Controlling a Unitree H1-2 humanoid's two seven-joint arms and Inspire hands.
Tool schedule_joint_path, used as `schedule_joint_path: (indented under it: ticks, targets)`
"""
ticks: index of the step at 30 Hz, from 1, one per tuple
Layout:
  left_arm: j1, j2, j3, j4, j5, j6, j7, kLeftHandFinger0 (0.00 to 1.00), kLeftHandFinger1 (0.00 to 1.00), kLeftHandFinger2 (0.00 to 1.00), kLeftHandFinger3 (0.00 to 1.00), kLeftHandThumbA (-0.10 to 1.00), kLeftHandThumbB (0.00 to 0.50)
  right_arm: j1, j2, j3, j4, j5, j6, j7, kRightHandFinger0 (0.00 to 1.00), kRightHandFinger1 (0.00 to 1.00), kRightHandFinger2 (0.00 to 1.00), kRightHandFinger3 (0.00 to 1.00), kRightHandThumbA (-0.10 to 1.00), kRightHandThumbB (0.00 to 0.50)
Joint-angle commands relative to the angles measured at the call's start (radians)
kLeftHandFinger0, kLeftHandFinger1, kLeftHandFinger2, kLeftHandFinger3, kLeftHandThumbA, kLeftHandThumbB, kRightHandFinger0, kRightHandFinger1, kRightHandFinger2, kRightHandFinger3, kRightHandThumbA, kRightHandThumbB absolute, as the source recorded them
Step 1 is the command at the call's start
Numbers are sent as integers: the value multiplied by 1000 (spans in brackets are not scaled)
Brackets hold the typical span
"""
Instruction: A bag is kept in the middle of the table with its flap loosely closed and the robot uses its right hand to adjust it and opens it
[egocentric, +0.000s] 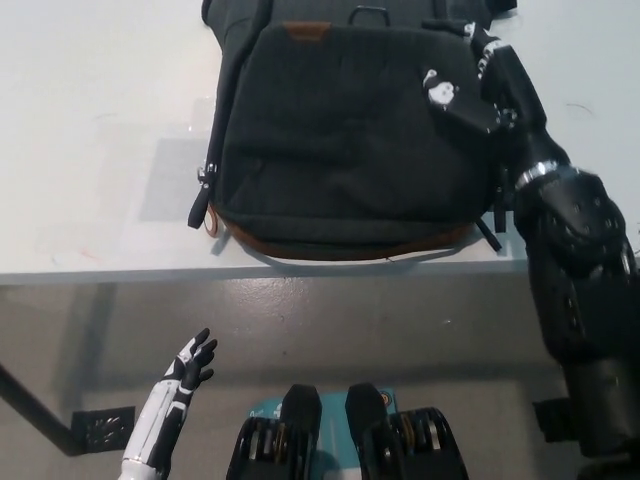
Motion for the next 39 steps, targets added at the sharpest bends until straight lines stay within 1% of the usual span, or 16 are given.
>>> schedule_joint_path:
  ticks: [1, 4, 10, 13, 15, 16, 17, 18, 19, 20, 22, 28, 30, 32, 36, 39]
  targets:
    - [-29, 18, -3, -10, 10, -19, -14, 1000, 1000, 1000, 1000, 1000, 29, 107, 19, 51, -374, -73, 5, -19, 0, 248, 526, 662, -100, 93]
    - [-27, 23, -1, -11, 15, -23, -13, 1000, 1000, 1000, 1000, 1000, 29, 181, 30, 78, -531, -99, 15, -18, 0, 170, 415, 640, -100, 110]
    - [-39, 24, -2, -12, 12, -14, -18, 1000, 1000, 1000, 1000, 1000, 15, 390, 43, 147, -854, -136, -9, 10, 0, 224, 504, 592, -100, 133]
    - [-41, 25, -3, -9, 12, -16, -19, 1000, 1000, 1000, 1000, 1000, 22, 449, 6, 185, -897, -170, -72, 52, 0, 185, 456, 548, -100, 128]
    - [-42, 26, -2, -6, 10, -15, -19, 1000, 1000, 1000, 1000, 1000, 26, 496, -28, 215, -890, -119, -117, 101, 90, 326, 600, 641, 69, 149]
    - [-43, 27, -1, -5, 10, -14, -20, 1000, 1000, 1000, 1000, 1000, 25, 499, -31, 219, -891, -116, -119, 102, 93, 344, 592, 581, 82, 151]
    - [-42, 27, -2, -6, 11, -15, -20, 1000, 1000, 1000, 1000, 1000, 26, 533, -56, 238, -896, -74, -91, 131, 249, 466, 678, 649, 208, 180]
    - [-46, 29, -1, -6, 13, -13, -19, 1000, 1000, 1000, 1000, 1000, 37, 553, -86, 256, -882, -35, -89, 166, 611, 747, 840, 864, 377, 205]
    - [-51, 31, -1, -4, 15, -14, -19, 1000, 1000, 1000, 1000, 1000, 36, 576, -121, 278, -850, -32, -100, 201, 773, 884, 962, 1000, 471, 236]
    - [-52, 33, -1, -4, 13, -13, -21, 1000, 1000, 1000, 1000, 1000, 36, 598, -138, 292, -822, -47, -104, 210, 891, 981, 1000, 1000, 549, 247]
    - [-58, 32, 0, -1, 6, -12, -24, 1000, 1000, 1000, 1000, 1000, 53, 627, -158, 325, -747, -110, -97, 199, 1000, 1000, 1000, 1000, 687, 296]
    - [-57, 29, -4, -2, 1, -1, -26, 1000, 1000, 1000, 1000, 1000, 48, 628, -209, 435, -415, -291, -175, 153, 1000, 1000, 1000, 1000, 1000, 313]
    - [-63, 31, -1, 5, 0, -13, -26, 1000, 1000, 1000, 1000, 1000, 40, 623, -226, 456, -335, -298, -179, 167, 1000, 1000, 1000, 1000, 1000, 278]
    - [-67, 32, 1, 10, 9, -22, -22, 1000, 1000, 1000, 1000, 1000, 31, 627, -237, 466, -308, -309, -170, 170, 1000, 1000, 1000, 1000, 1000, 298]
    - [-75, 34, -1, 14, 18, -23, -23, 1000, 1000, 1000, 1000, 1000, 43, 636, -254, 482, -295, -351, -169, 163, 1000, 1000, 1000, 1000, 1000, 446]
    - [-85, 35, 0, 14, 15, -17, -27, 1000, 1000, 1000, 1000, 1000, 52, 642, -265, 486, -295, -372, -145, 168, 1000, 1000, 1000, 1000, 1000, 486]
